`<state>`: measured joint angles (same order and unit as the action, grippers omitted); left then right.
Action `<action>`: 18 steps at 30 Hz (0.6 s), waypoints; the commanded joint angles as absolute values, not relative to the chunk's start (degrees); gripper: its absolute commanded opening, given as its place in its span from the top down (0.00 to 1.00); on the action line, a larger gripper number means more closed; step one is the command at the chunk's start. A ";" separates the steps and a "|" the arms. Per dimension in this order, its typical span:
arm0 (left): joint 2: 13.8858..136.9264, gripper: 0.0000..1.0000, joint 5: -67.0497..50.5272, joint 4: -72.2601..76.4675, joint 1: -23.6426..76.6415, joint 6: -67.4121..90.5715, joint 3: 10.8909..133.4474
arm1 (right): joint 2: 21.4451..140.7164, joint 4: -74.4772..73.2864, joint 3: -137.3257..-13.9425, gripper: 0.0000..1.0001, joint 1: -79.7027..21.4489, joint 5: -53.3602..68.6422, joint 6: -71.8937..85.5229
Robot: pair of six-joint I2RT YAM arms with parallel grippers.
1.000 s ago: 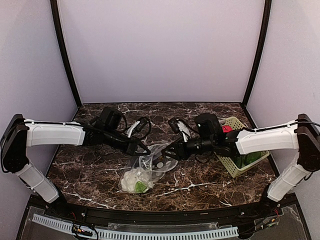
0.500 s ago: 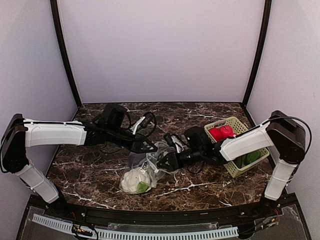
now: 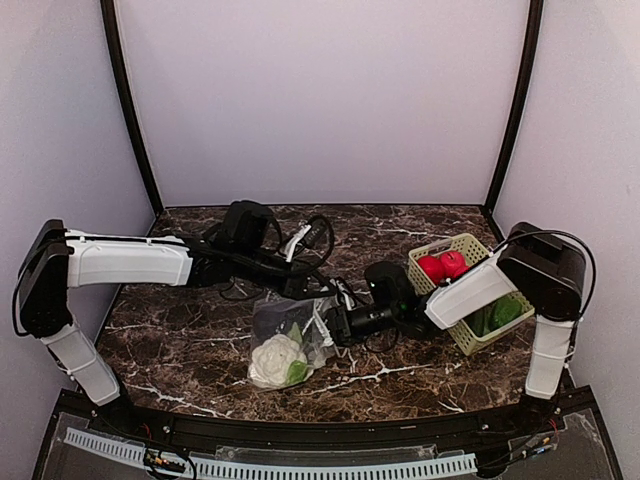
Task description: Open the zip-top bag and remove the fake food
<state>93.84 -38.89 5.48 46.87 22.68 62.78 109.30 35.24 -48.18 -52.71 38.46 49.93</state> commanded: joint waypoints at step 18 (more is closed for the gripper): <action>94.53 0.99 -37.69 8.84 47.42 20.29 60.58 | 122.02 52.65 -50.89 0.38 -55.26 52.94 60.22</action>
